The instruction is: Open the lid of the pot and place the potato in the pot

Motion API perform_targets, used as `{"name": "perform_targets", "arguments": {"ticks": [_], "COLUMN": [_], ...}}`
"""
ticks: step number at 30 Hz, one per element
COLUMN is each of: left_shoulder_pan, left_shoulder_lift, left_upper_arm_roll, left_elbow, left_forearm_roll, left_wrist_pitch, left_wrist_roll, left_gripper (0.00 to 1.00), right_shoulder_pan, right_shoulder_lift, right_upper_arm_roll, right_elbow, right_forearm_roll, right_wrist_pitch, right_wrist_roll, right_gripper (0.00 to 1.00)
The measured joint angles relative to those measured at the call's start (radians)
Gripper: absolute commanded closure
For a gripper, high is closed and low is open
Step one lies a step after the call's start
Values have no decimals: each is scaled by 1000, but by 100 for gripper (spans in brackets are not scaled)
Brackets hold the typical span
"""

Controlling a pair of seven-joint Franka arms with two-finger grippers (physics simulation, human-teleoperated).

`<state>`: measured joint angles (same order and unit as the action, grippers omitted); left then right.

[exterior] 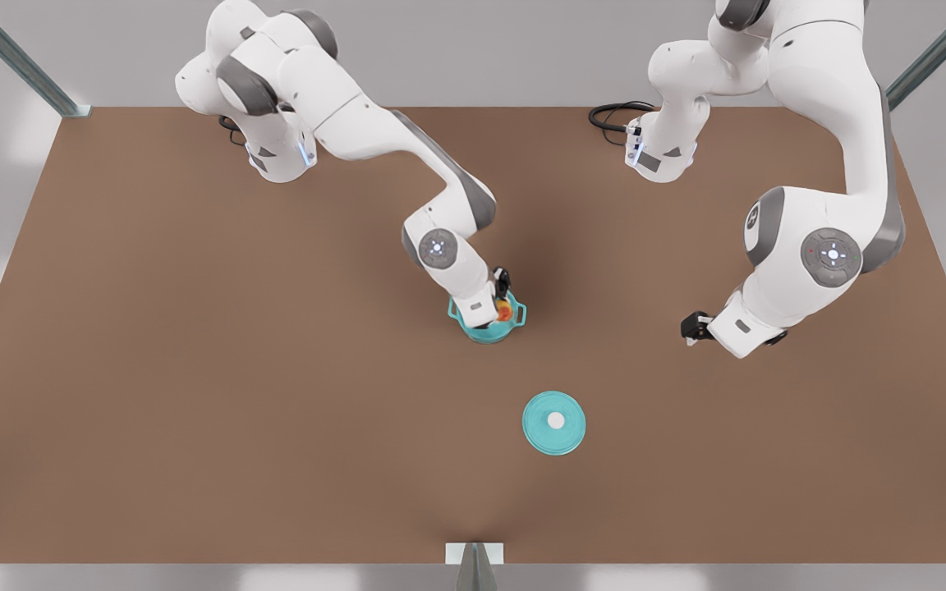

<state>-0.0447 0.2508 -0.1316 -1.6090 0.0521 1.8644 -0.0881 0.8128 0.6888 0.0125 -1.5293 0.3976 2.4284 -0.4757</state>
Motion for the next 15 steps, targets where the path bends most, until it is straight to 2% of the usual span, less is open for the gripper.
{"name": "perform_targets", "arguments": {"ticks": [2, 3, 4, 9, 11, 12, 14, 15], "left_shoulder_pan": [-1, -1, -1, -1, -1, -1, -1, -1], "left_shoulder_lift": [5, 6, 7, 9, 9, 9, 9, 9], "left_upper_arm_roll": [0, 0, 0, 0, 0, 0, 0, 0], "left_elbow": [3, 3, 4, 4, 4, 4, 4, 4], "left_forearm_roll": [2, 3, 5, 13, 14, 13, 11, 9], "left_wrist_pitch": [-1, -1, -2, -3, -3, -3, -3, -3], "left_wrist_roll": [1, 1, 1, 3, 3, 3, 4, 4], "left_gripper": [0, 0, 0, 0, 0, 0, 0, 0], "right_shoulder_pan": [0, 0, 0, 0, -27, -53, -88, -112], "right_shoulder_lift": [-4, -4, -5, -4, -69, -141, -227, -242], "right_upper_arm_roll": [5, 7, 9, 10, -22, -117, -435, -564], "right_elbow": [-10, -12, -13, -14, -12, -1, 60, 74], "right_forearm_roll": [1, 1, 2, 34, 37, 34, -6, -22], "right_wrist_pitch": [5, 7, 9, 12, -25, -93, -279, -370], "right_wrist_roll": [16, 24, 34, 83, 100, 108, 108, 100], "right_gripper": [53, 49, 0, 0, 0, 0, 0, 0]}}
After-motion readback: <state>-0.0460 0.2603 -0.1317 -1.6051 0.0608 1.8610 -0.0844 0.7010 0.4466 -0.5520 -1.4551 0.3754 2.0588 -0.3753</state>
